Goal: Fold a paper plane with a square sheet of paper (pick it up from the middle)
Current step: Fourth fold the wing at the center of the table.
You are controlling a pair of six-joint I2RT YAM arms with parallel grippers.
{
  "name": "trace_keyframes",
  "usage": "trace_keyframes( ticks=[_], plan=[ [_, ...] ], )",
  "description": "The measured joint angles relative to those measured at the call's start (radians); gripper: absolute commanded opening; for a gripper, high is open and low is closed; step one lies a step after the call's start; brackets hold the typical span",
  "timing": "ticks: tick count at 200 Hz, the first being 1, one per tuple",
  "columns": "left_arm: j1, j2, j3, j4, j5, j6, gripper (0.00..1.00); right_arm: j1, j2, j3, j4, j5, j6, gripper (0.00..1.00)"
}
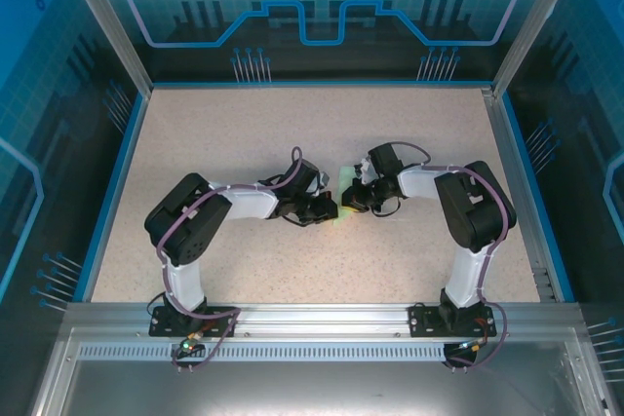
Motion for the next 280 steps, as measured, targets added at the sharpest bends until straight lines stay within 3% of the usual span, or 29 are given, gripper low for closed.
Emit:
trace_keyframes(
  ticks=[133, 206, 280],
  plan=[
    [0.004, 0.028, 0.0, -0.009, 0.002, 0.004, 0.0, 0.035, 0.001, 0.018, -0.037, 0.008, -0.05, 0.04],
    [0.004, 0.028, 0.003, -0.026, 0.002, 0.013, 0.0, -0.066, 0.088, 0.101, -0.072, -0.101, -0.08, 0.04],
    [0.005, 0.029, 0.022, -0.072, 0.001, 0.047, 0.0, -0.147, 0.162, 0.208, -0.072, -0.097, -0.093, 0.04]
  ],
)
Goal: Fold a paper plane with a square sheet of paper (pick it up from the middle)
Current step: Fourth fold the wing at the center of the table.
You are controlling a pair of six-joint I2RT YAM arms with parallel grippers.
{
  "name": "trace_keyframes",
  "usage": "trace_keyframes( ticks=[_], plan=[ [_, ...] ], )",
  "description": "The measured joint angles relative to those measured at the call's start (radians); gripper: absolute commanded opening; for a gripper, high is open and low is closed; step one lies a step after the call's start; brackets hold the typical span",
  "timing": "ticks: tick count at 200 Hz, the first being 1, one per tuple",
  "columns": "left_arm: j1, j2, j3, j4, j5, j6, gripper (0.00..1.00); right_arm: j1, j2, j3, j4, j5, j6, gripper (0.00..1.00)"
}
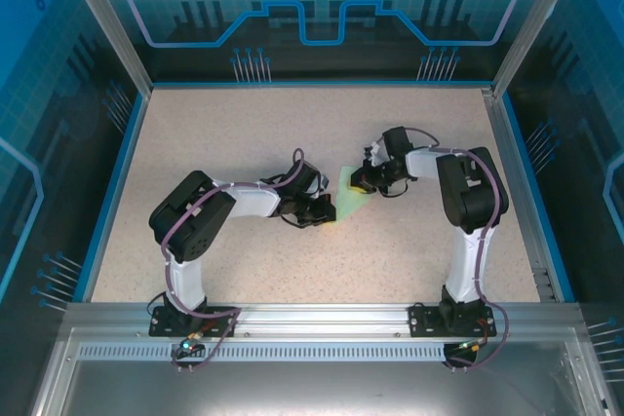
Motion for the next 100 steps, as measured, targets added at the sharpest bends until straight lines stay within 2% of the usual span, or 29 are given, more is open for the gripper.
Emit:
trace_keyframes(
  ticks=[66, 100],
  plan=[
    [0.001, 0.0, 0.022, -0.051, 0.001, 0.014, 0.0, -0.04, 0.019, 0.073, 0.039, 0.038, -0.009, 0.05],
    [0.001, -0.001, 0.039, -0.085, 0.001, 0.019, 0.0, -0.04, -0.082, 0.001, 0.055, 0.046, -0.007, 0.07]
  ],
)
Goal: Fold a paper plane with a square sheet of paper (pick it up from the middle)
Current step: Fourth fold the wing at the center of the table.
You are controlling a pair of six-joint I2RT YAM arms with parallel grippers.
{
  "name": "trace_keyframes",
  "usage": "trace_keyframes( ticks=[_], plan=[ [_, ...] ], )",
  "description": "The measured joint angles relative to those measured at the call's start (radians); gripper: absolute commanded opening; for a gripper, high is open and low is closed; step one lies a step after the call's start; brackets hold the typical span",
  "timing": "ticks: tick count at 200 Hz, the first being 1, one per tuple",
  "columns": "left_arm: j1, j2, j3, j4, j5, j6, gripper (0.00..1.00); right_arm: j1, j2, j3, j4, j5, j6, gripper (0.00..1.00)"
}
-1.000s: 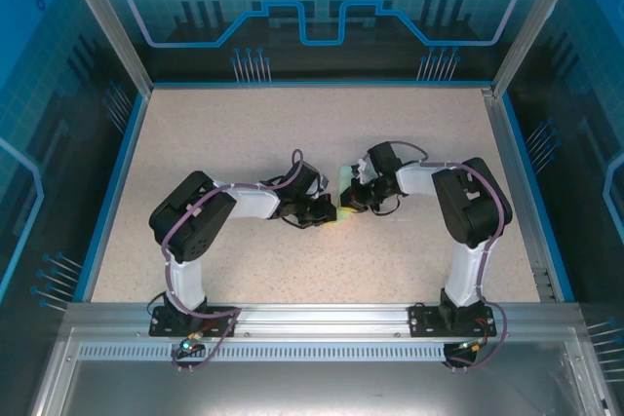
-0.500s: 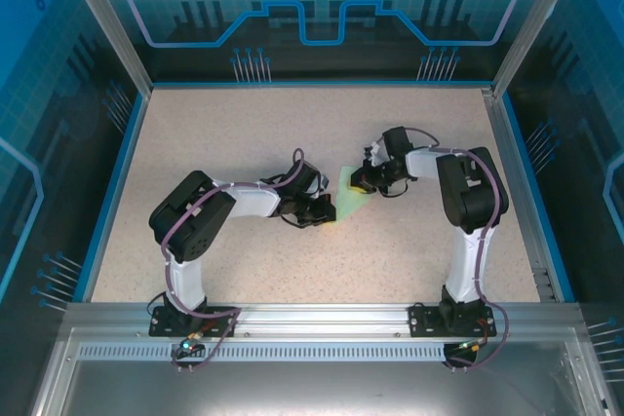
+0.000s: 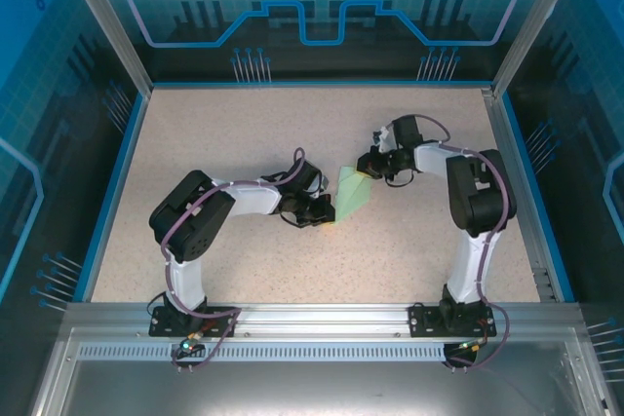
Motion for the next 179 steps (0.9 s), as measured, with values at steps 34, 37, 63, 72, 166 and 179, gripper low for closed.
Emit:
trace_keyframes(
  ticks=[34, 37, 63, 72, 166, 179],
  plan=[
    [0.0, -0.02, 0.016, -0.024, 0.01, 0.019, 0.07, 0.0, -0.084, -0.097, 0.03, 0.006, 0.013, 0.09],
    [0.0, -0.023, 0.019, -0.024, 0.011, 0.02, 0.08, 0.0, -0.086, -0.103, 0.034, 0.007, 0.016, 0.09],
    [0.0, -0.043, 0.063, 0.002, 0.016, 0.023, 0.11, 0.0, -0.088, -0.145, 0.051, 0.005, 0.035, 0.09],
    [0.0, -0.043, 0.086, 0.009, 0.014, 0.022, 0.11, 0.0, -0.087, -0.146, 0.055, 0.003, 0.039, 0.09],
    [0.0, 0.126, 0.235, -0.006, -0.075, 0.025, 0.01, 0.009, -0.049, -0.146, 0.1, -0.024, 0.053, 0.08],
    [0.0, 0.142, 0.239, -0.018, -0.088, 0.026, 0.01, 0.013, -0.045, -0.146, 0.106, -0.024, 0.053, 0.08]
  ],
)
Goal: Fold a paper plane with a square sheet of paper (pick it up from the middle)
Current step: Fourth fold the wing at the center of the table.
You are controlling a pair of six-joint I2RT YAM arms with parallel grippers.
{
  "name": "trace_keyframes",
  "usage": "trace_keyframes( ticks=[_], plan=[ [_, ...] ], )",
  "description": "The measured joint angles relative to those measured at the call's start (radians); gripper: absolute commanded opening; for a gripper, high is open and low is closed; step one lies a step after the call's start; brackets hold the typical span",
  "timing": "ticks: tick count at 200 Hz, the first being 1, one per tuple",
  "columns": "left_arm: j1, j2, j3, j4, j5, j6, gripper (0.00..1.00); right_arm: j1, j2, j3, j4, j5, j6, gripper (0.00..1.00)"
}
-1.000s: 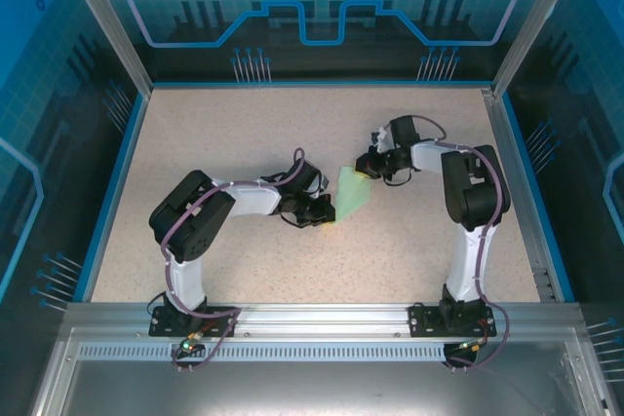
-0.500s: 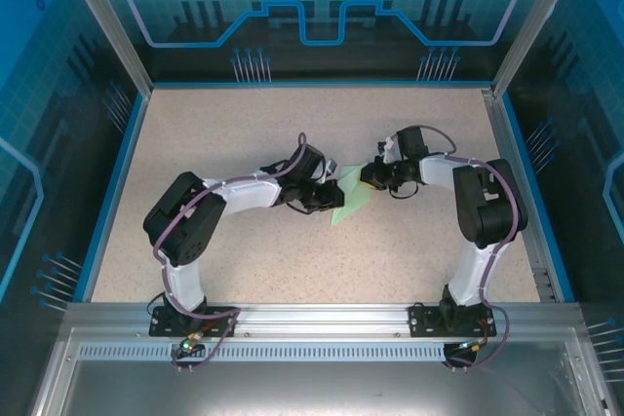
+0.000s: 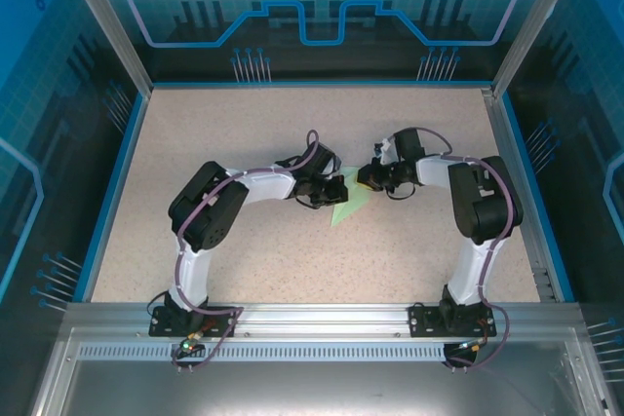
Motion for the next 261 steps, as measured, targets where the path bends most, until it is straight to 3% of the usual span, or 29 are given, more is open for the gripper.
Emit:
trace_keyframes(
  ticks=[142, 237, 261],
  plan=[
    [0.0, 0.008, 0.002, -0.026, -0.04, -0.011, 0.0, 0.044, 0.089, 0.084, -0.061, 0.017, -0.012, 0.07],
    [0.0, 0.008, 0.001, -0.026, -0.037, -0.01, 0.0, -0.096, 0.137, 0.244, -0.137, 0.146, 0.008, 0.09],
    [0.0, 0.008, 0.001, -0.026, -0.027, -0.01, 0.15, -0.095, 0.108, 0.243, -0.148, 0.164, 0.006, 0.22]
  ],
)
